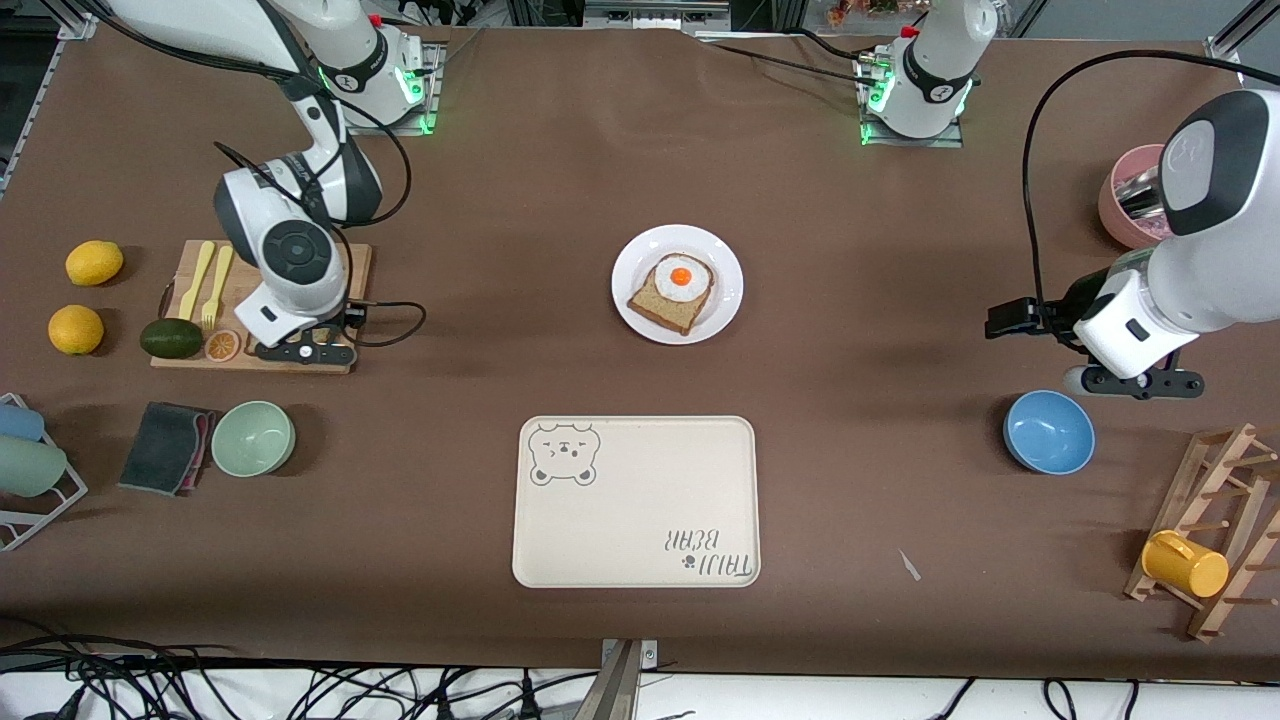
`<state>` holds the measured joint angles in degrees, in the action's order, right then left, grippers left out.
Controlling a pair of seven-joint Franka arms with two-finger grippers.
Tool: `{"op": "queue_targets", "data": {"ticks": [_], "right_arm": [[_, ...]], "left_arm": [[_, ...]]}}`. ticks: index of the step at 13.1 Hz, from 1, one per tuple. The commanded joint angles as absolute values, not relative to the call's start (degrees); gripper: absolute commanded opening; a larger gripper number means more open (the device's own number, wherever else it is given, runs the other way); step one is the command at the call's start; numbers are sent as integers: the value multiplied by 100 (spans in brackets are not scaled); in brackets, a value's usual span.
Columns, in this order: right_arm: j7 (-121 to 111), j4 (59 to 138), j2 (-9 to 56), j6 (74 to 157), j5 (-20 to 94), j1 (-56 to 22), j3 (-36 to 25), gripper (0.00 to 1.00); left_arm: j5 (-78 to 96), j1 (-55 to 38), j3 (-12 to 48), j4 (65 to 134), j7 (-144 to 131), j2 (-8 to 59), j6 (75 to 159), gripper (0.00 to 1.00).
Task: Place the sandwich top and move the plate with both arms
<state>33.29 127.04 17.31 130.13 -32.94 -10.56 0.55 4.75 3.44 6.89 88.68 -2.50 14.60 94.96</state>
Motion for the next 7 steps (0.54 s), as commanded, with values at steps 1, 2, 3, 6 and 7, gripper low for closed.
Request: {"op": "queue_targets", "data": {"ticks": [1,2,3,6,7], "right_arm": [[4190,12964,1889,13342,-4111,-1099,44,53],[4401,12973,1933,13350,-4244,-1099,44,49],[4543,12973,1977,13351,-4263,-1125,44,47],[4666,12990,2118,13473,-4271,-1125,44,43],[4754,12999,2118,13482,-4280,-1125,44,33]], "left_arm": [[999,386,668,8622,-299,1512,9422,100],[1176,439,668,8631,-229,1503,9413,100],[1239,439,668,8631,-229,1512,9422,100],[1353,378,659,8640,-360,1599,9413,100],[1371,430,668,8674,-299,1608,9387,100]]}}
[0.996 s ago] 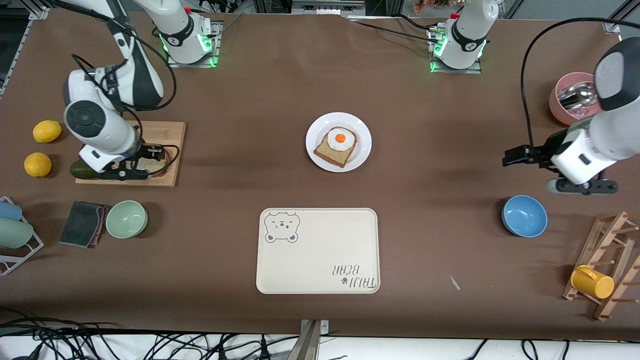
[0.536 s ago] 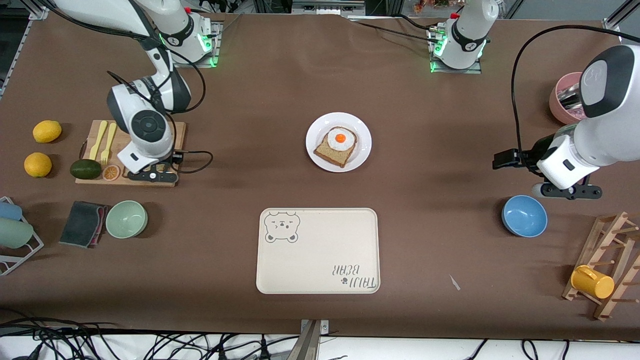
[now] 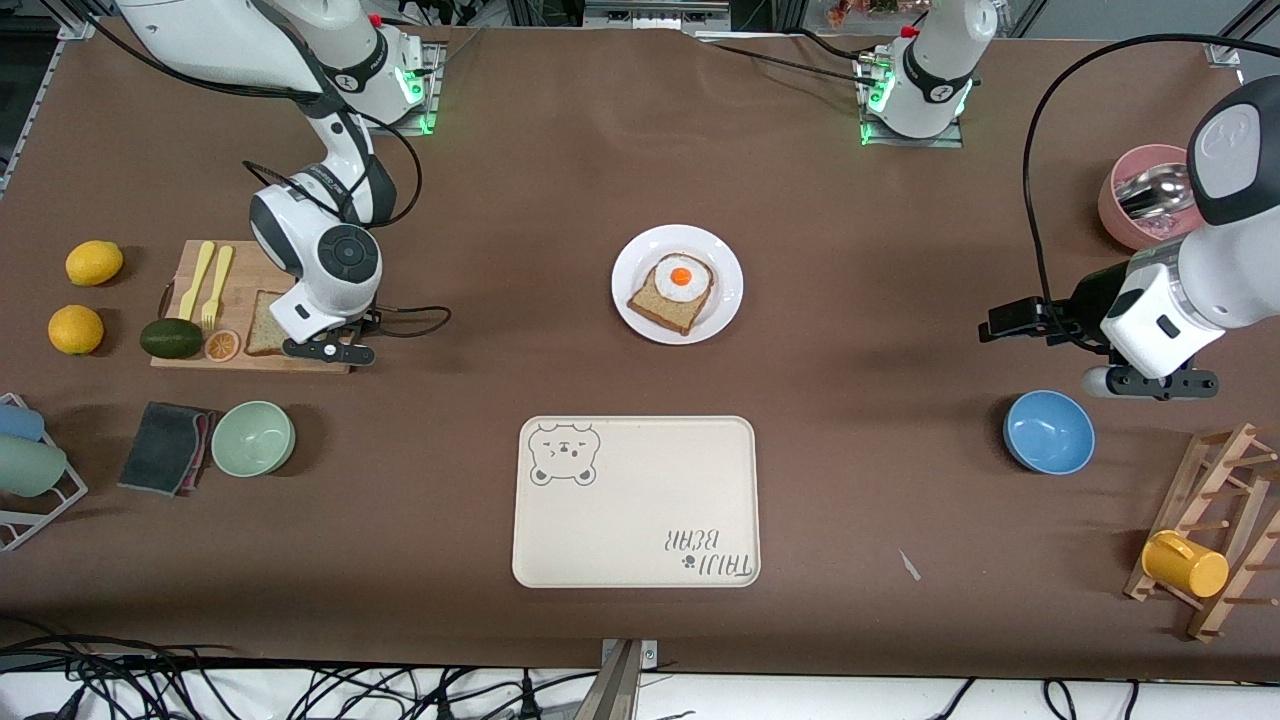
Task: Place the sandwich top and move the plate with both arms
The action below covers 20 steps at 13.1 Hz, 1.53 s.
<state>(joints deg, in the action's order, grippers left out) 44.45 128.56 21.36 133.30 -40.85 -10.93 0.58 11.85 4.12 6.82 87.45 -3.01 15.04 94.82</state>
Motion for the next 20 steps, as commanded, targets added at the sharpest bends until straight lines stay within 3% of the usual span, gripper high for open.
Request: {"op": "queue_targets", "data": {"ticks": [1,2,4,8,11,16,20], "right_arm": [[4790,12999,2127,13482,-4280,-1125,44,24],[4842,12999,2136,13491,-4280,-1125,44,13],[4843,12990,2145,13491,-4280,-1125,44,0],[4747,12885,2101,13395,-4263,-1125,44,0],[4746,12482,2074,12616,-4166,-1125,367,0],[4694,11034,2293,10893,-2947,-1353,853,0],[4929,9232,2960,9292,-1743,-1880,1011,0]], "left_arm": [[1371,465,668,8675,-264,1600,9369,100],[1510,483,668,8675,-264,1608,9360,100],[2080,615,659,8710,-264,1695,9334,100],[2364,606,659,8719,-325,1837,9211,100],[2470,677,659,8710,-202,1854,8781,100],[2540,703,668,8798,272,1872,8833,100],[3321,861,668,8903,413,1916,8789,100]]}}
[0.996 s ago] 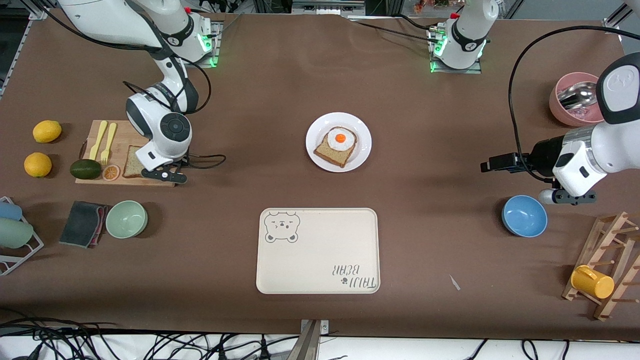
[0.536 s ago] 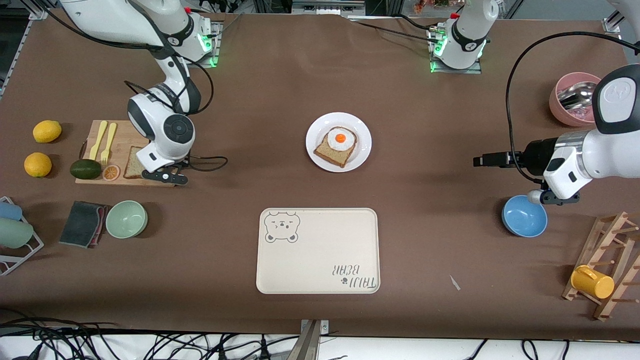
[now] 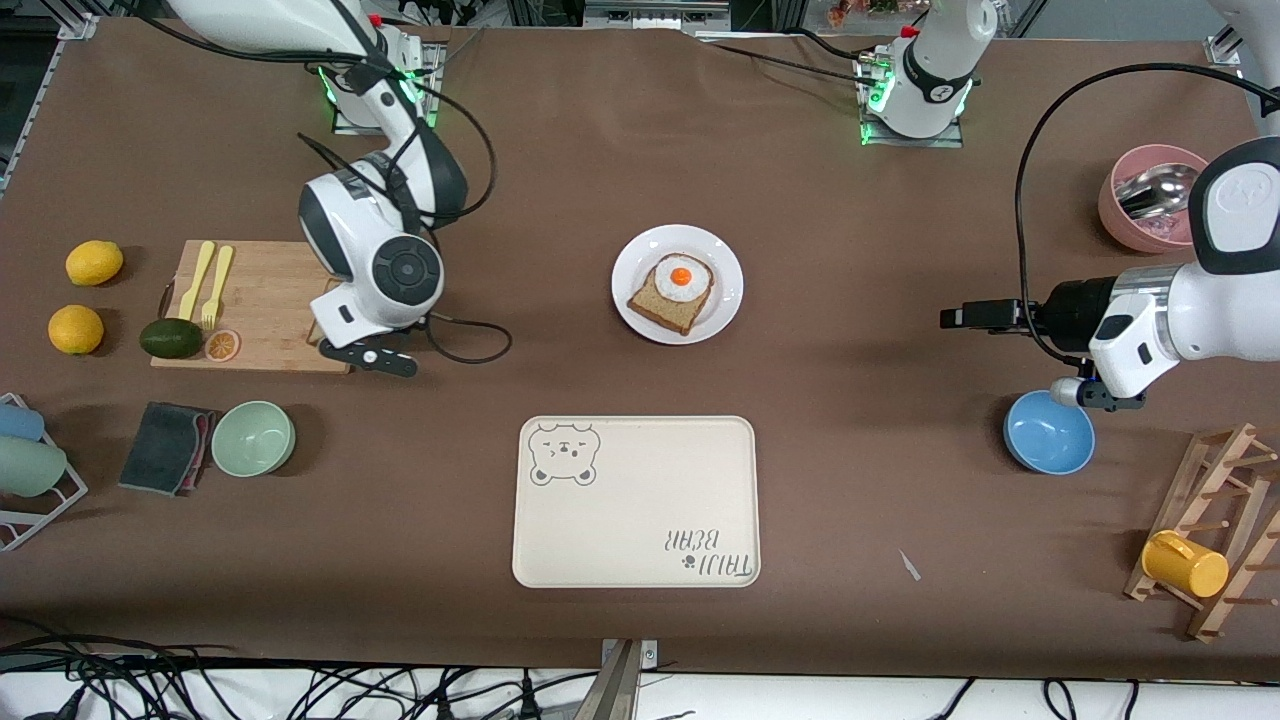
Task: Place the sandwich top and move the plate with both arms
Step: 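Grasp and lift the bread slice with the right gripper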
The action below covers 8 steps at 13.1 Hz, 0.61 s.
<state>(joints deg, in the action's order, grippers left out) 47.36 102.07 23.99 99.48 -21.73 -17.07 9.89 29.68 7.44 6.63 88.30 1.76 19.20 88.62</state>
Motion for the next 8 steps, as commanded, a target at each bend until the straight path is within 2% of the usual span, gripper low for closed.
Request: {"op": "queue_targets", "data": {"ticks": [1,8], "right_arm": [[5139,9037,3049,9273,-1479,-1959,1011,0],[6914,8246,3216,9202,516,-2426,1028,0]], "left_arm": [[3435,844,668,8947,639,2012,8789,100],[4489,888,668,9193,1450,2398,8807,100]]}}
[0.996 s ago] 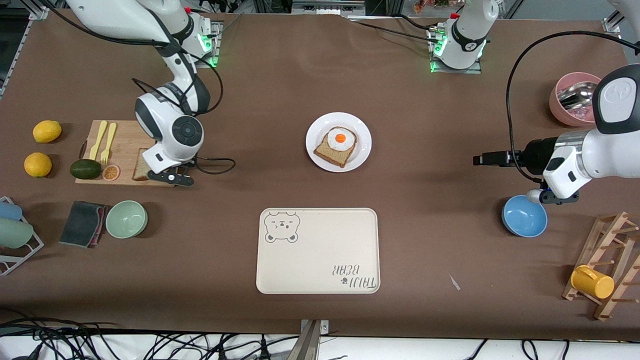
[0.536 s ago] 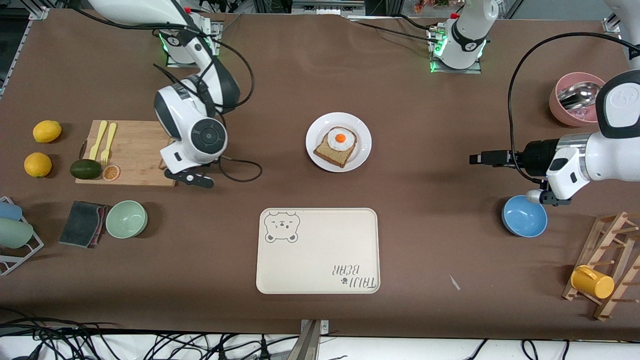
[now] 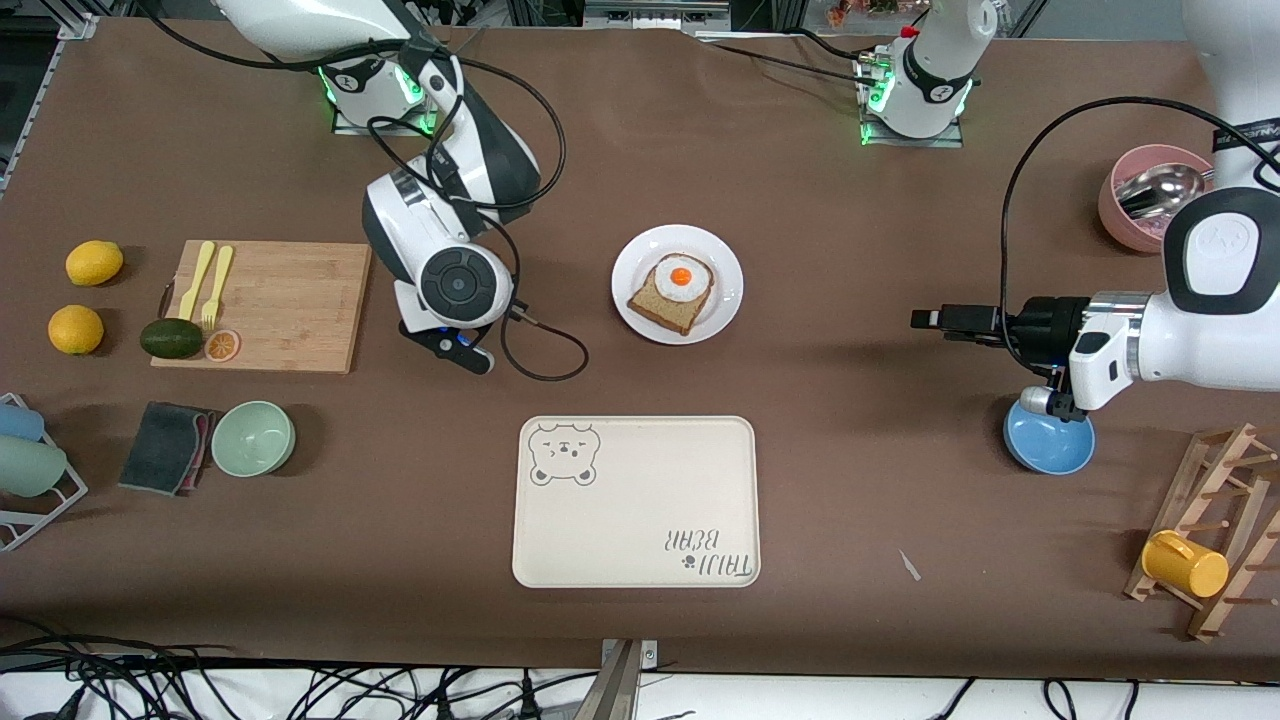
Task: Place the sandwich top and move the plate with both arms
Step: 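Grasp and lift the bread slice with the right gripper, then carry the bread slice onto the egg on the white plate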
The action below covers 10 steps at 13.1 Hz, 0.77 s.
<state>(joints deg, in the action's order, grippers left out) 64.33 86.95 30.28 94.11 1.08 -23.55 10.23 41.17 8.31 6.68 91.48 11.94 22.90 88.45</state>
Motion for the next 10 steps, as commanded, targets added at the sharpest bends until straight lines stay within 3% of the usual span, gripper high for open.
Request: {"op": "queue_targets", "data": {"ticks": [1,4,7,10], "right_arm": [[7352,8070,3304,9176,849,-2452,1028,0],[8364,7630,3602,9236,1798,-2628,1037,0],[9480,6911,4260,9536,2626,-2821,1037,0],[10229,6706,4823,9991,3146,-2865,1037,0]], "left_arm": [[4674,870,668,9193,1459,2530,8841,100],[4860,800,668,9280,1703,2707,9000,100],[5035,738,781,9536,1950,2794,9649,100],[5177,729,817,9789,2205,2918,9904,97]]}}
